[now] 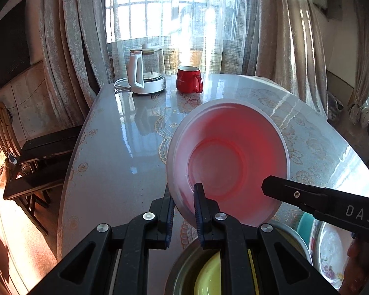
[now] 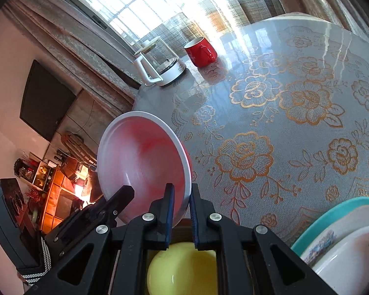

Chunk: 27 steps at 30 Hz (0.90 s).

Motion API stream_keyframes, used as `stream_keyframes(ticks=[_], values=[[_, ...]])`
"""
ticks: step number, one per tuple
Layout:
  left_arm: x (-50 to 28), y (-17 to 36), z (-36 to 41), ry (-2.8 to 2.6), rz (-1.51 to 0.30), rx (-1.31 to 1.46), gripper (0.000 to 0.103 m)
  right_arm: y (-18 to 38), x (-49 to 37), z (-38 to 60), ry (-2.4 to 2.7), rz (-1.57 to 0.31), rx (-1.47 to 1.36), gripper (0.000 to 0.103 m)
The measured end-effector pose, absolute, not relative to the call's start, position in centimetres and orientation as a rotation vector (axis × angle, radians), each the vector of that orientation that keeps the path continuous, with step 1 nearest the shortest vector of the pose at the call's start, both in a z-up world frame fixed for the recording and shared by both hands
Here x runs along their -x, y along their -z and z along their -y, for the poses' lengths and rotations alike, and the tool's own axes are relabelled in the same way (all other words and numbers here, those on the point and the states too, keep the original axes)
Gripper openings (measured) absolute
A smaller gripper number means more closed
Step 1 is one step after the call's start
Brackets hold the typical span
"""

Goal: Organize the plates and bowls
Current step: 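Carry the red bowl with the right tool over the yellow bowl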

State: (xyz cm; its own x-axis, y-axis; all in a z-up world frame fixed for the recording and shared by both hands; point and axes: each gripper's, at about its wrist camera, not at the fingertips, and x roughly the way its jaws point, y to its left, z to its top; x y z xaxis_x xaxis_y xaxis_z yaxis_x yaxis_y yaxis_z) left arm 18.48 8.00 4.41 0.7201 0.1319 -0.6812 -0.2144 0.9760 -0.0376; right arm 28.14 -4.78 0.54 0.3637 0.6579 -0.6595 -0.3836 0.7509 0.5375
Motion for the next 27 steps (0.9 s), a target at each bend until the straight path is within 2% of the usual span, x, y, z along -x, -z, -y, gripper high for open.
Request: stream_keyframes(ticks=[17, 27], values=[[-10.8, -3.5, -5.2, -0.192, -0.694, 0.154, 0.015, -0.5, -21.0, 8.0, -0.703, -0.925, -0.342, 0.014], [-9.0, -2.5, -4.7, -0.182, -0.715, 0.167, 0.016, -0.1, -18.6, 9.2, -0.724, -0.927, -0.343, 0.013]])
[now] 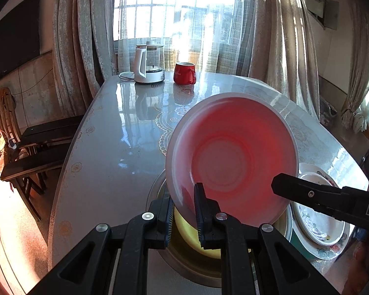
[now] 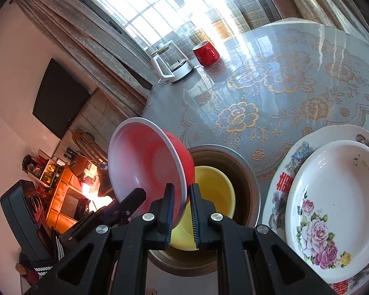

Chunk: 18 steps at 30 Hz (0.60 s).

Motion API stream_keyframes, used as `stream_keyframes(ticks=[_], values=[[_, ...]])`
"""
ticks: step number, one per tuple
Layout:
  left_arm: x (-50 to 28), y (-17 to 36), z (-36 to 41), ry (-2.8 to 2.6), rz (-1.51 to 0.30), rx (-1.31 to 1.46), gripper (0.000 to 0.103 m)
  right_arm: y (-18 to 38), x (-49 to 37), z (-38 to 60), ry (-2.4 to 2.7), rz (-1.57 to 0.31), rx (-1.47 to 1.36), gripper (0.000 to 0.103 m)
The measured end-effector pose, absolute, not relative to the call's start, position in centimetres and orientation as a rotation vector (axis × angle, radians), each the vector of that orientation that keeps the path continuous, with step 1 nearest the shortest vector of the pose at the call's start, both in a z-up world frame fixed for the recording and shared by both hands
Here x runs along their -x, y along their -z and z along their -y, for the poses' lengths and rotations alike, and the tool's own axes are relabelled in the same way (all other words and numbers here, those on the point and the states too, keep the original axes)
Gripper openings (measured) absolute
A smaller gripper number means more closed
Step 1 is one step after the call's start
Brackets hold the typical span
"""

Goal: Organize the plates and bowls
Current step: 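Carry the red bowl with the right tool over the yellow bowl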

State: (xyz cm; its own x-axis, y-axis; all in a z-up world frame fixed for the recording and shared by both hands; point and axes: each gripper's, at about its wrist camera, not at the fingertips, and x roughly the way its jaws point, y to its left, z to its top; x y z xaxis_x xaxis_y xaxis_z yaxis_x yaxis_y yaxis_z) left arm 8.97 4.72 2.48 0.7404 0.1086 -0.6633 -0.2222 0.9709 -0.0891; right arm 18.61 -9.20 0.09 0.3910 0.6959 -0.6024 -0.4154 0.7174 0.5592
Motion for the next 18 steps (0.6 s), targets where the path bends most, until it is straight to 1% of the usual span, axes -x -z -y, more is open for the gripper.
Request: stream_keyframes(ticks=[18], values=[[-7.1, -1.4, -3.8, -0.17, -0.727, 0.165, 0.016, 1.8, -16.8, 10.4, -0.72, -0.978, -0.377, 0.014]])
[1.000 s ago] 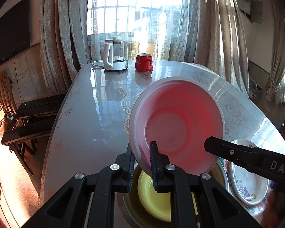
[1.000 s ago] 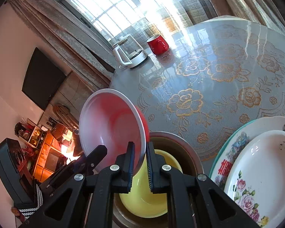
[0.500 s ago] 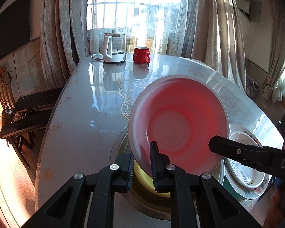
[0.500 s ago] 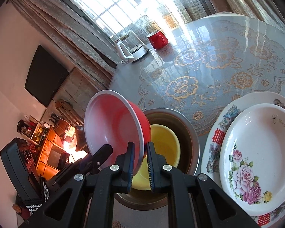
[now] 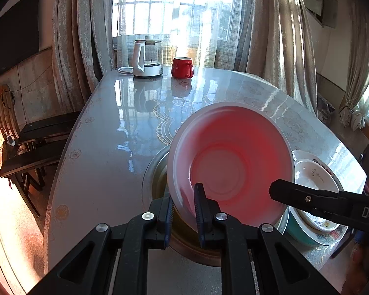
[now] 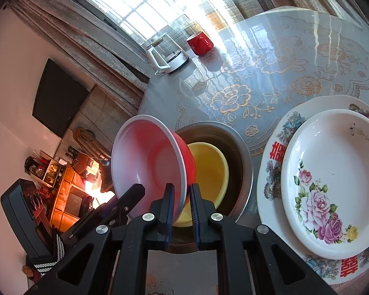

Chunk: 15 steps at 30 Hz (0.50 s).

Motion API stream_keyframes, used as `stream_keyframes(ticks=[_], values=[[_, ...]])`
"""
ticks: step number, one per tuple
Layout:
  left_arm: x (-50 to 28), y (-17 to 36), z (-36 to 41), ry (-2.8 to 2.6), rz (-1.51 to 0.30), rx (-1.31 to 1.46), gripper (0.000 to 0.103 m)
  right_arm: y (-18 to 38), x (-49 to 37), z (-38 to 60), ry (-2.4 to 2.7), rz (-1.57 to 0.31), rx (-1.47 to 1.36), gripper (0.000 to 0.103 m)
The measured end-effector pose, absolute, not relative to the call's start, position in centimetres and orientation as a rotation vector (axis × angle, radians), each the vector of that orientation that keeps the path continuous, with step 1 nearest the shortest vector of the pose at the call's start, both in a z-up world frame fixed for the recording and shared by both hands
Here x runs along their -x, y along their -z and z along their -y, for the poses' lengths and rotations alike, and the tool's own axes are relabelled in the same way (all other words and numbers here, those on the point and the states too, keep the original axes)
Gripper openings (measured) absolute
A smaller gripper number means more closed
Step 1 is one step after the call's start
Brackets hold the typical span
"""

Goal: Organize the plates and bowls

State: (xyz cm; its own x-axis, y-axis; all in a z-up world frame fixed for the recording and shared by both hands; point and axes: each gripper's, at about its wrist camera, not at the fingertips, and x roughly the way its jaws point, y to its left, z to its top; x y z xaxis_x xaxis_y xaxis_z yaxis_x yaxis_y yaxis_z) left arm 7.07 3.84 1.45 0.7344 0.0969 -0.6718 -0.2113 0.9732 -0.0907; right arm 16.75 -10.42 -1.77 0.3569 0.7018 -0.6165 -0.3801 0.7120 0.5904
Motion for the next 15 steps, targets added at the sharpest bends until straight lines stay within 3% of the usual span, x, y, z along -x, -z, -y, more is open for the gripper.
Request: stream_keyframes(ticks=[15], values=[[-7.4, 0.0, -3.5, -0.165, -0.767, 0.15, 0.016, 3.2, -16.6, 10.9, -0.692, -1.023, -0.389, 0.015]])
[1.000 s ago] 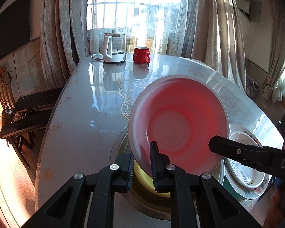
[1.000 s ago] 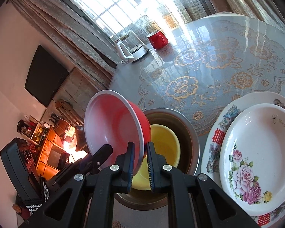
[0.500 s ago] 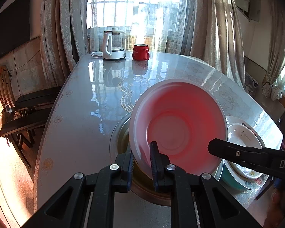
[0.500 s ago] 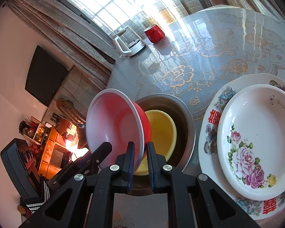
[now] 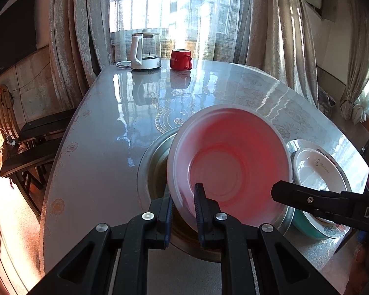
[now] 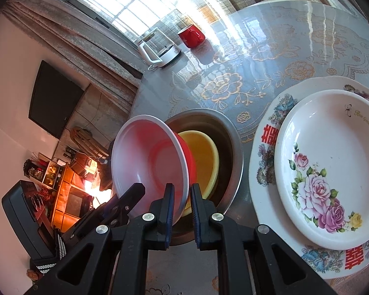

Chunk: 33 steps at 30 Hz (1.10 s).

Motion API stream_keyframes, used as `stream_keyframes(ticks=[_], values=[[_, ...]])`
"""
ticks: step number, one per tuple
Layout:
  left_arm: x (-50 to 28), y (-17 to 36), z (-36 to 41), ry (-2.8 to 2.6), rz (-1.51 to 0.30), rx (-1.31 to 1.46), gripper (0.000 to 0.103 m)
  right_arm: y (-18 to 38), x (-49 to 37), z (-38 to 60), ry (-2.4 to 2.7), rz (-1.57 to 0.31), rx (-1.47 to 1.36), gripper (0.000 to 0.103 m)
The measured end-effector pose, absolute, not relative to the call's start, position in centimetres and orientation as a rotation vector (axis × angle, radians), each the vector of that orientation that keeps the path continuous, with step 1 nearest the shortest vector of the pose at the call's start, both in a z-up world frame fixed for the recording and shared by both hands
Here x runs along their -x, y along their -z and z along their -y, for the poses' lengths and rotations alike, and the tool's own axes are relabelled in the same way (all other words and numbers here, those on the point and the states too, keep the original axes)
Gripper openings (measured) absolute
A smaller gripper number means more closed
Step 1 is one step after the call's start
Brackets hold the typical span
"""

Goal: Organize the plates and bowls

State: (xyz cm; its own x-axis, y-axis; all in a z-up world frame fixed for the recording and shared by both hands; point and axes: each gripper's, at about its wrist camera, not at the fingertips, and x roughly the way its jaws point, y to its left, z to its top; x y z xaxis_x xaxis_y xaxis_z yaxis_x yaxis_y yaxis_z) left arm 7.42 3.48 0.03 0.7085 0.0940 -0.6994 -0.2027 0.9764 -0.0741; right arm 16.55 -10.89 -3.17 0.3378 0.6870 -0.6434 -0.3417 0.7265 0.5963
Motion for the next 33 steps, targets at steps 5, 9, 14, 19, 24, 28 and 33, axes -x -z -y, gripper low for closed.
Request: stream_keyframes(ticks=[5, 9, 14, 19, 24, 28, 33], values=[[-7.6, 0.4, -3.7, -0.163, -0.778, 0.157, 0.018, 3.7, -16.4, 10.8, -0.684, -1.043, -0.382, 0.015], [-7.7, 0.5, -4.1, -0.161, -0.778, 0.165, 0.018, 3.9, -16.5, 10.8, -0.674, -1.048, -0.385, 0.015], [-7.8, 0.5, -4.4, -0.142, -0.778, 0.202, 0.033, 3.9, -16.4, 10.8, -0.679, -1.047, -0.376, 0.015], [-8.3, 0.7, -4.0, -0.134, -0.787, 0.193, 0.034, 3.9, -16.3, 11.0, -0.674, -1.046, -0.376, 0.014], [-8.8, 1.0, -3.5, -0.149, -0.784, 0.153, 0.028, 3.9, -16.4, 11.0, -0.659, -1.035, -0.367, 0.014], [-9.0, 1.0, -3.6, -0.14, -0.788, 0.16, 0.028, 3.8, -16.8, 11.0, -0.643, -1.027, -0.368, 0.014], [-8.5, 0.5, -4.2, -0.141, -0.789, 0.193, 0.032, 3.6, -16.8, 11.3, -0.649, -1.009, -0.389, 0.023]])
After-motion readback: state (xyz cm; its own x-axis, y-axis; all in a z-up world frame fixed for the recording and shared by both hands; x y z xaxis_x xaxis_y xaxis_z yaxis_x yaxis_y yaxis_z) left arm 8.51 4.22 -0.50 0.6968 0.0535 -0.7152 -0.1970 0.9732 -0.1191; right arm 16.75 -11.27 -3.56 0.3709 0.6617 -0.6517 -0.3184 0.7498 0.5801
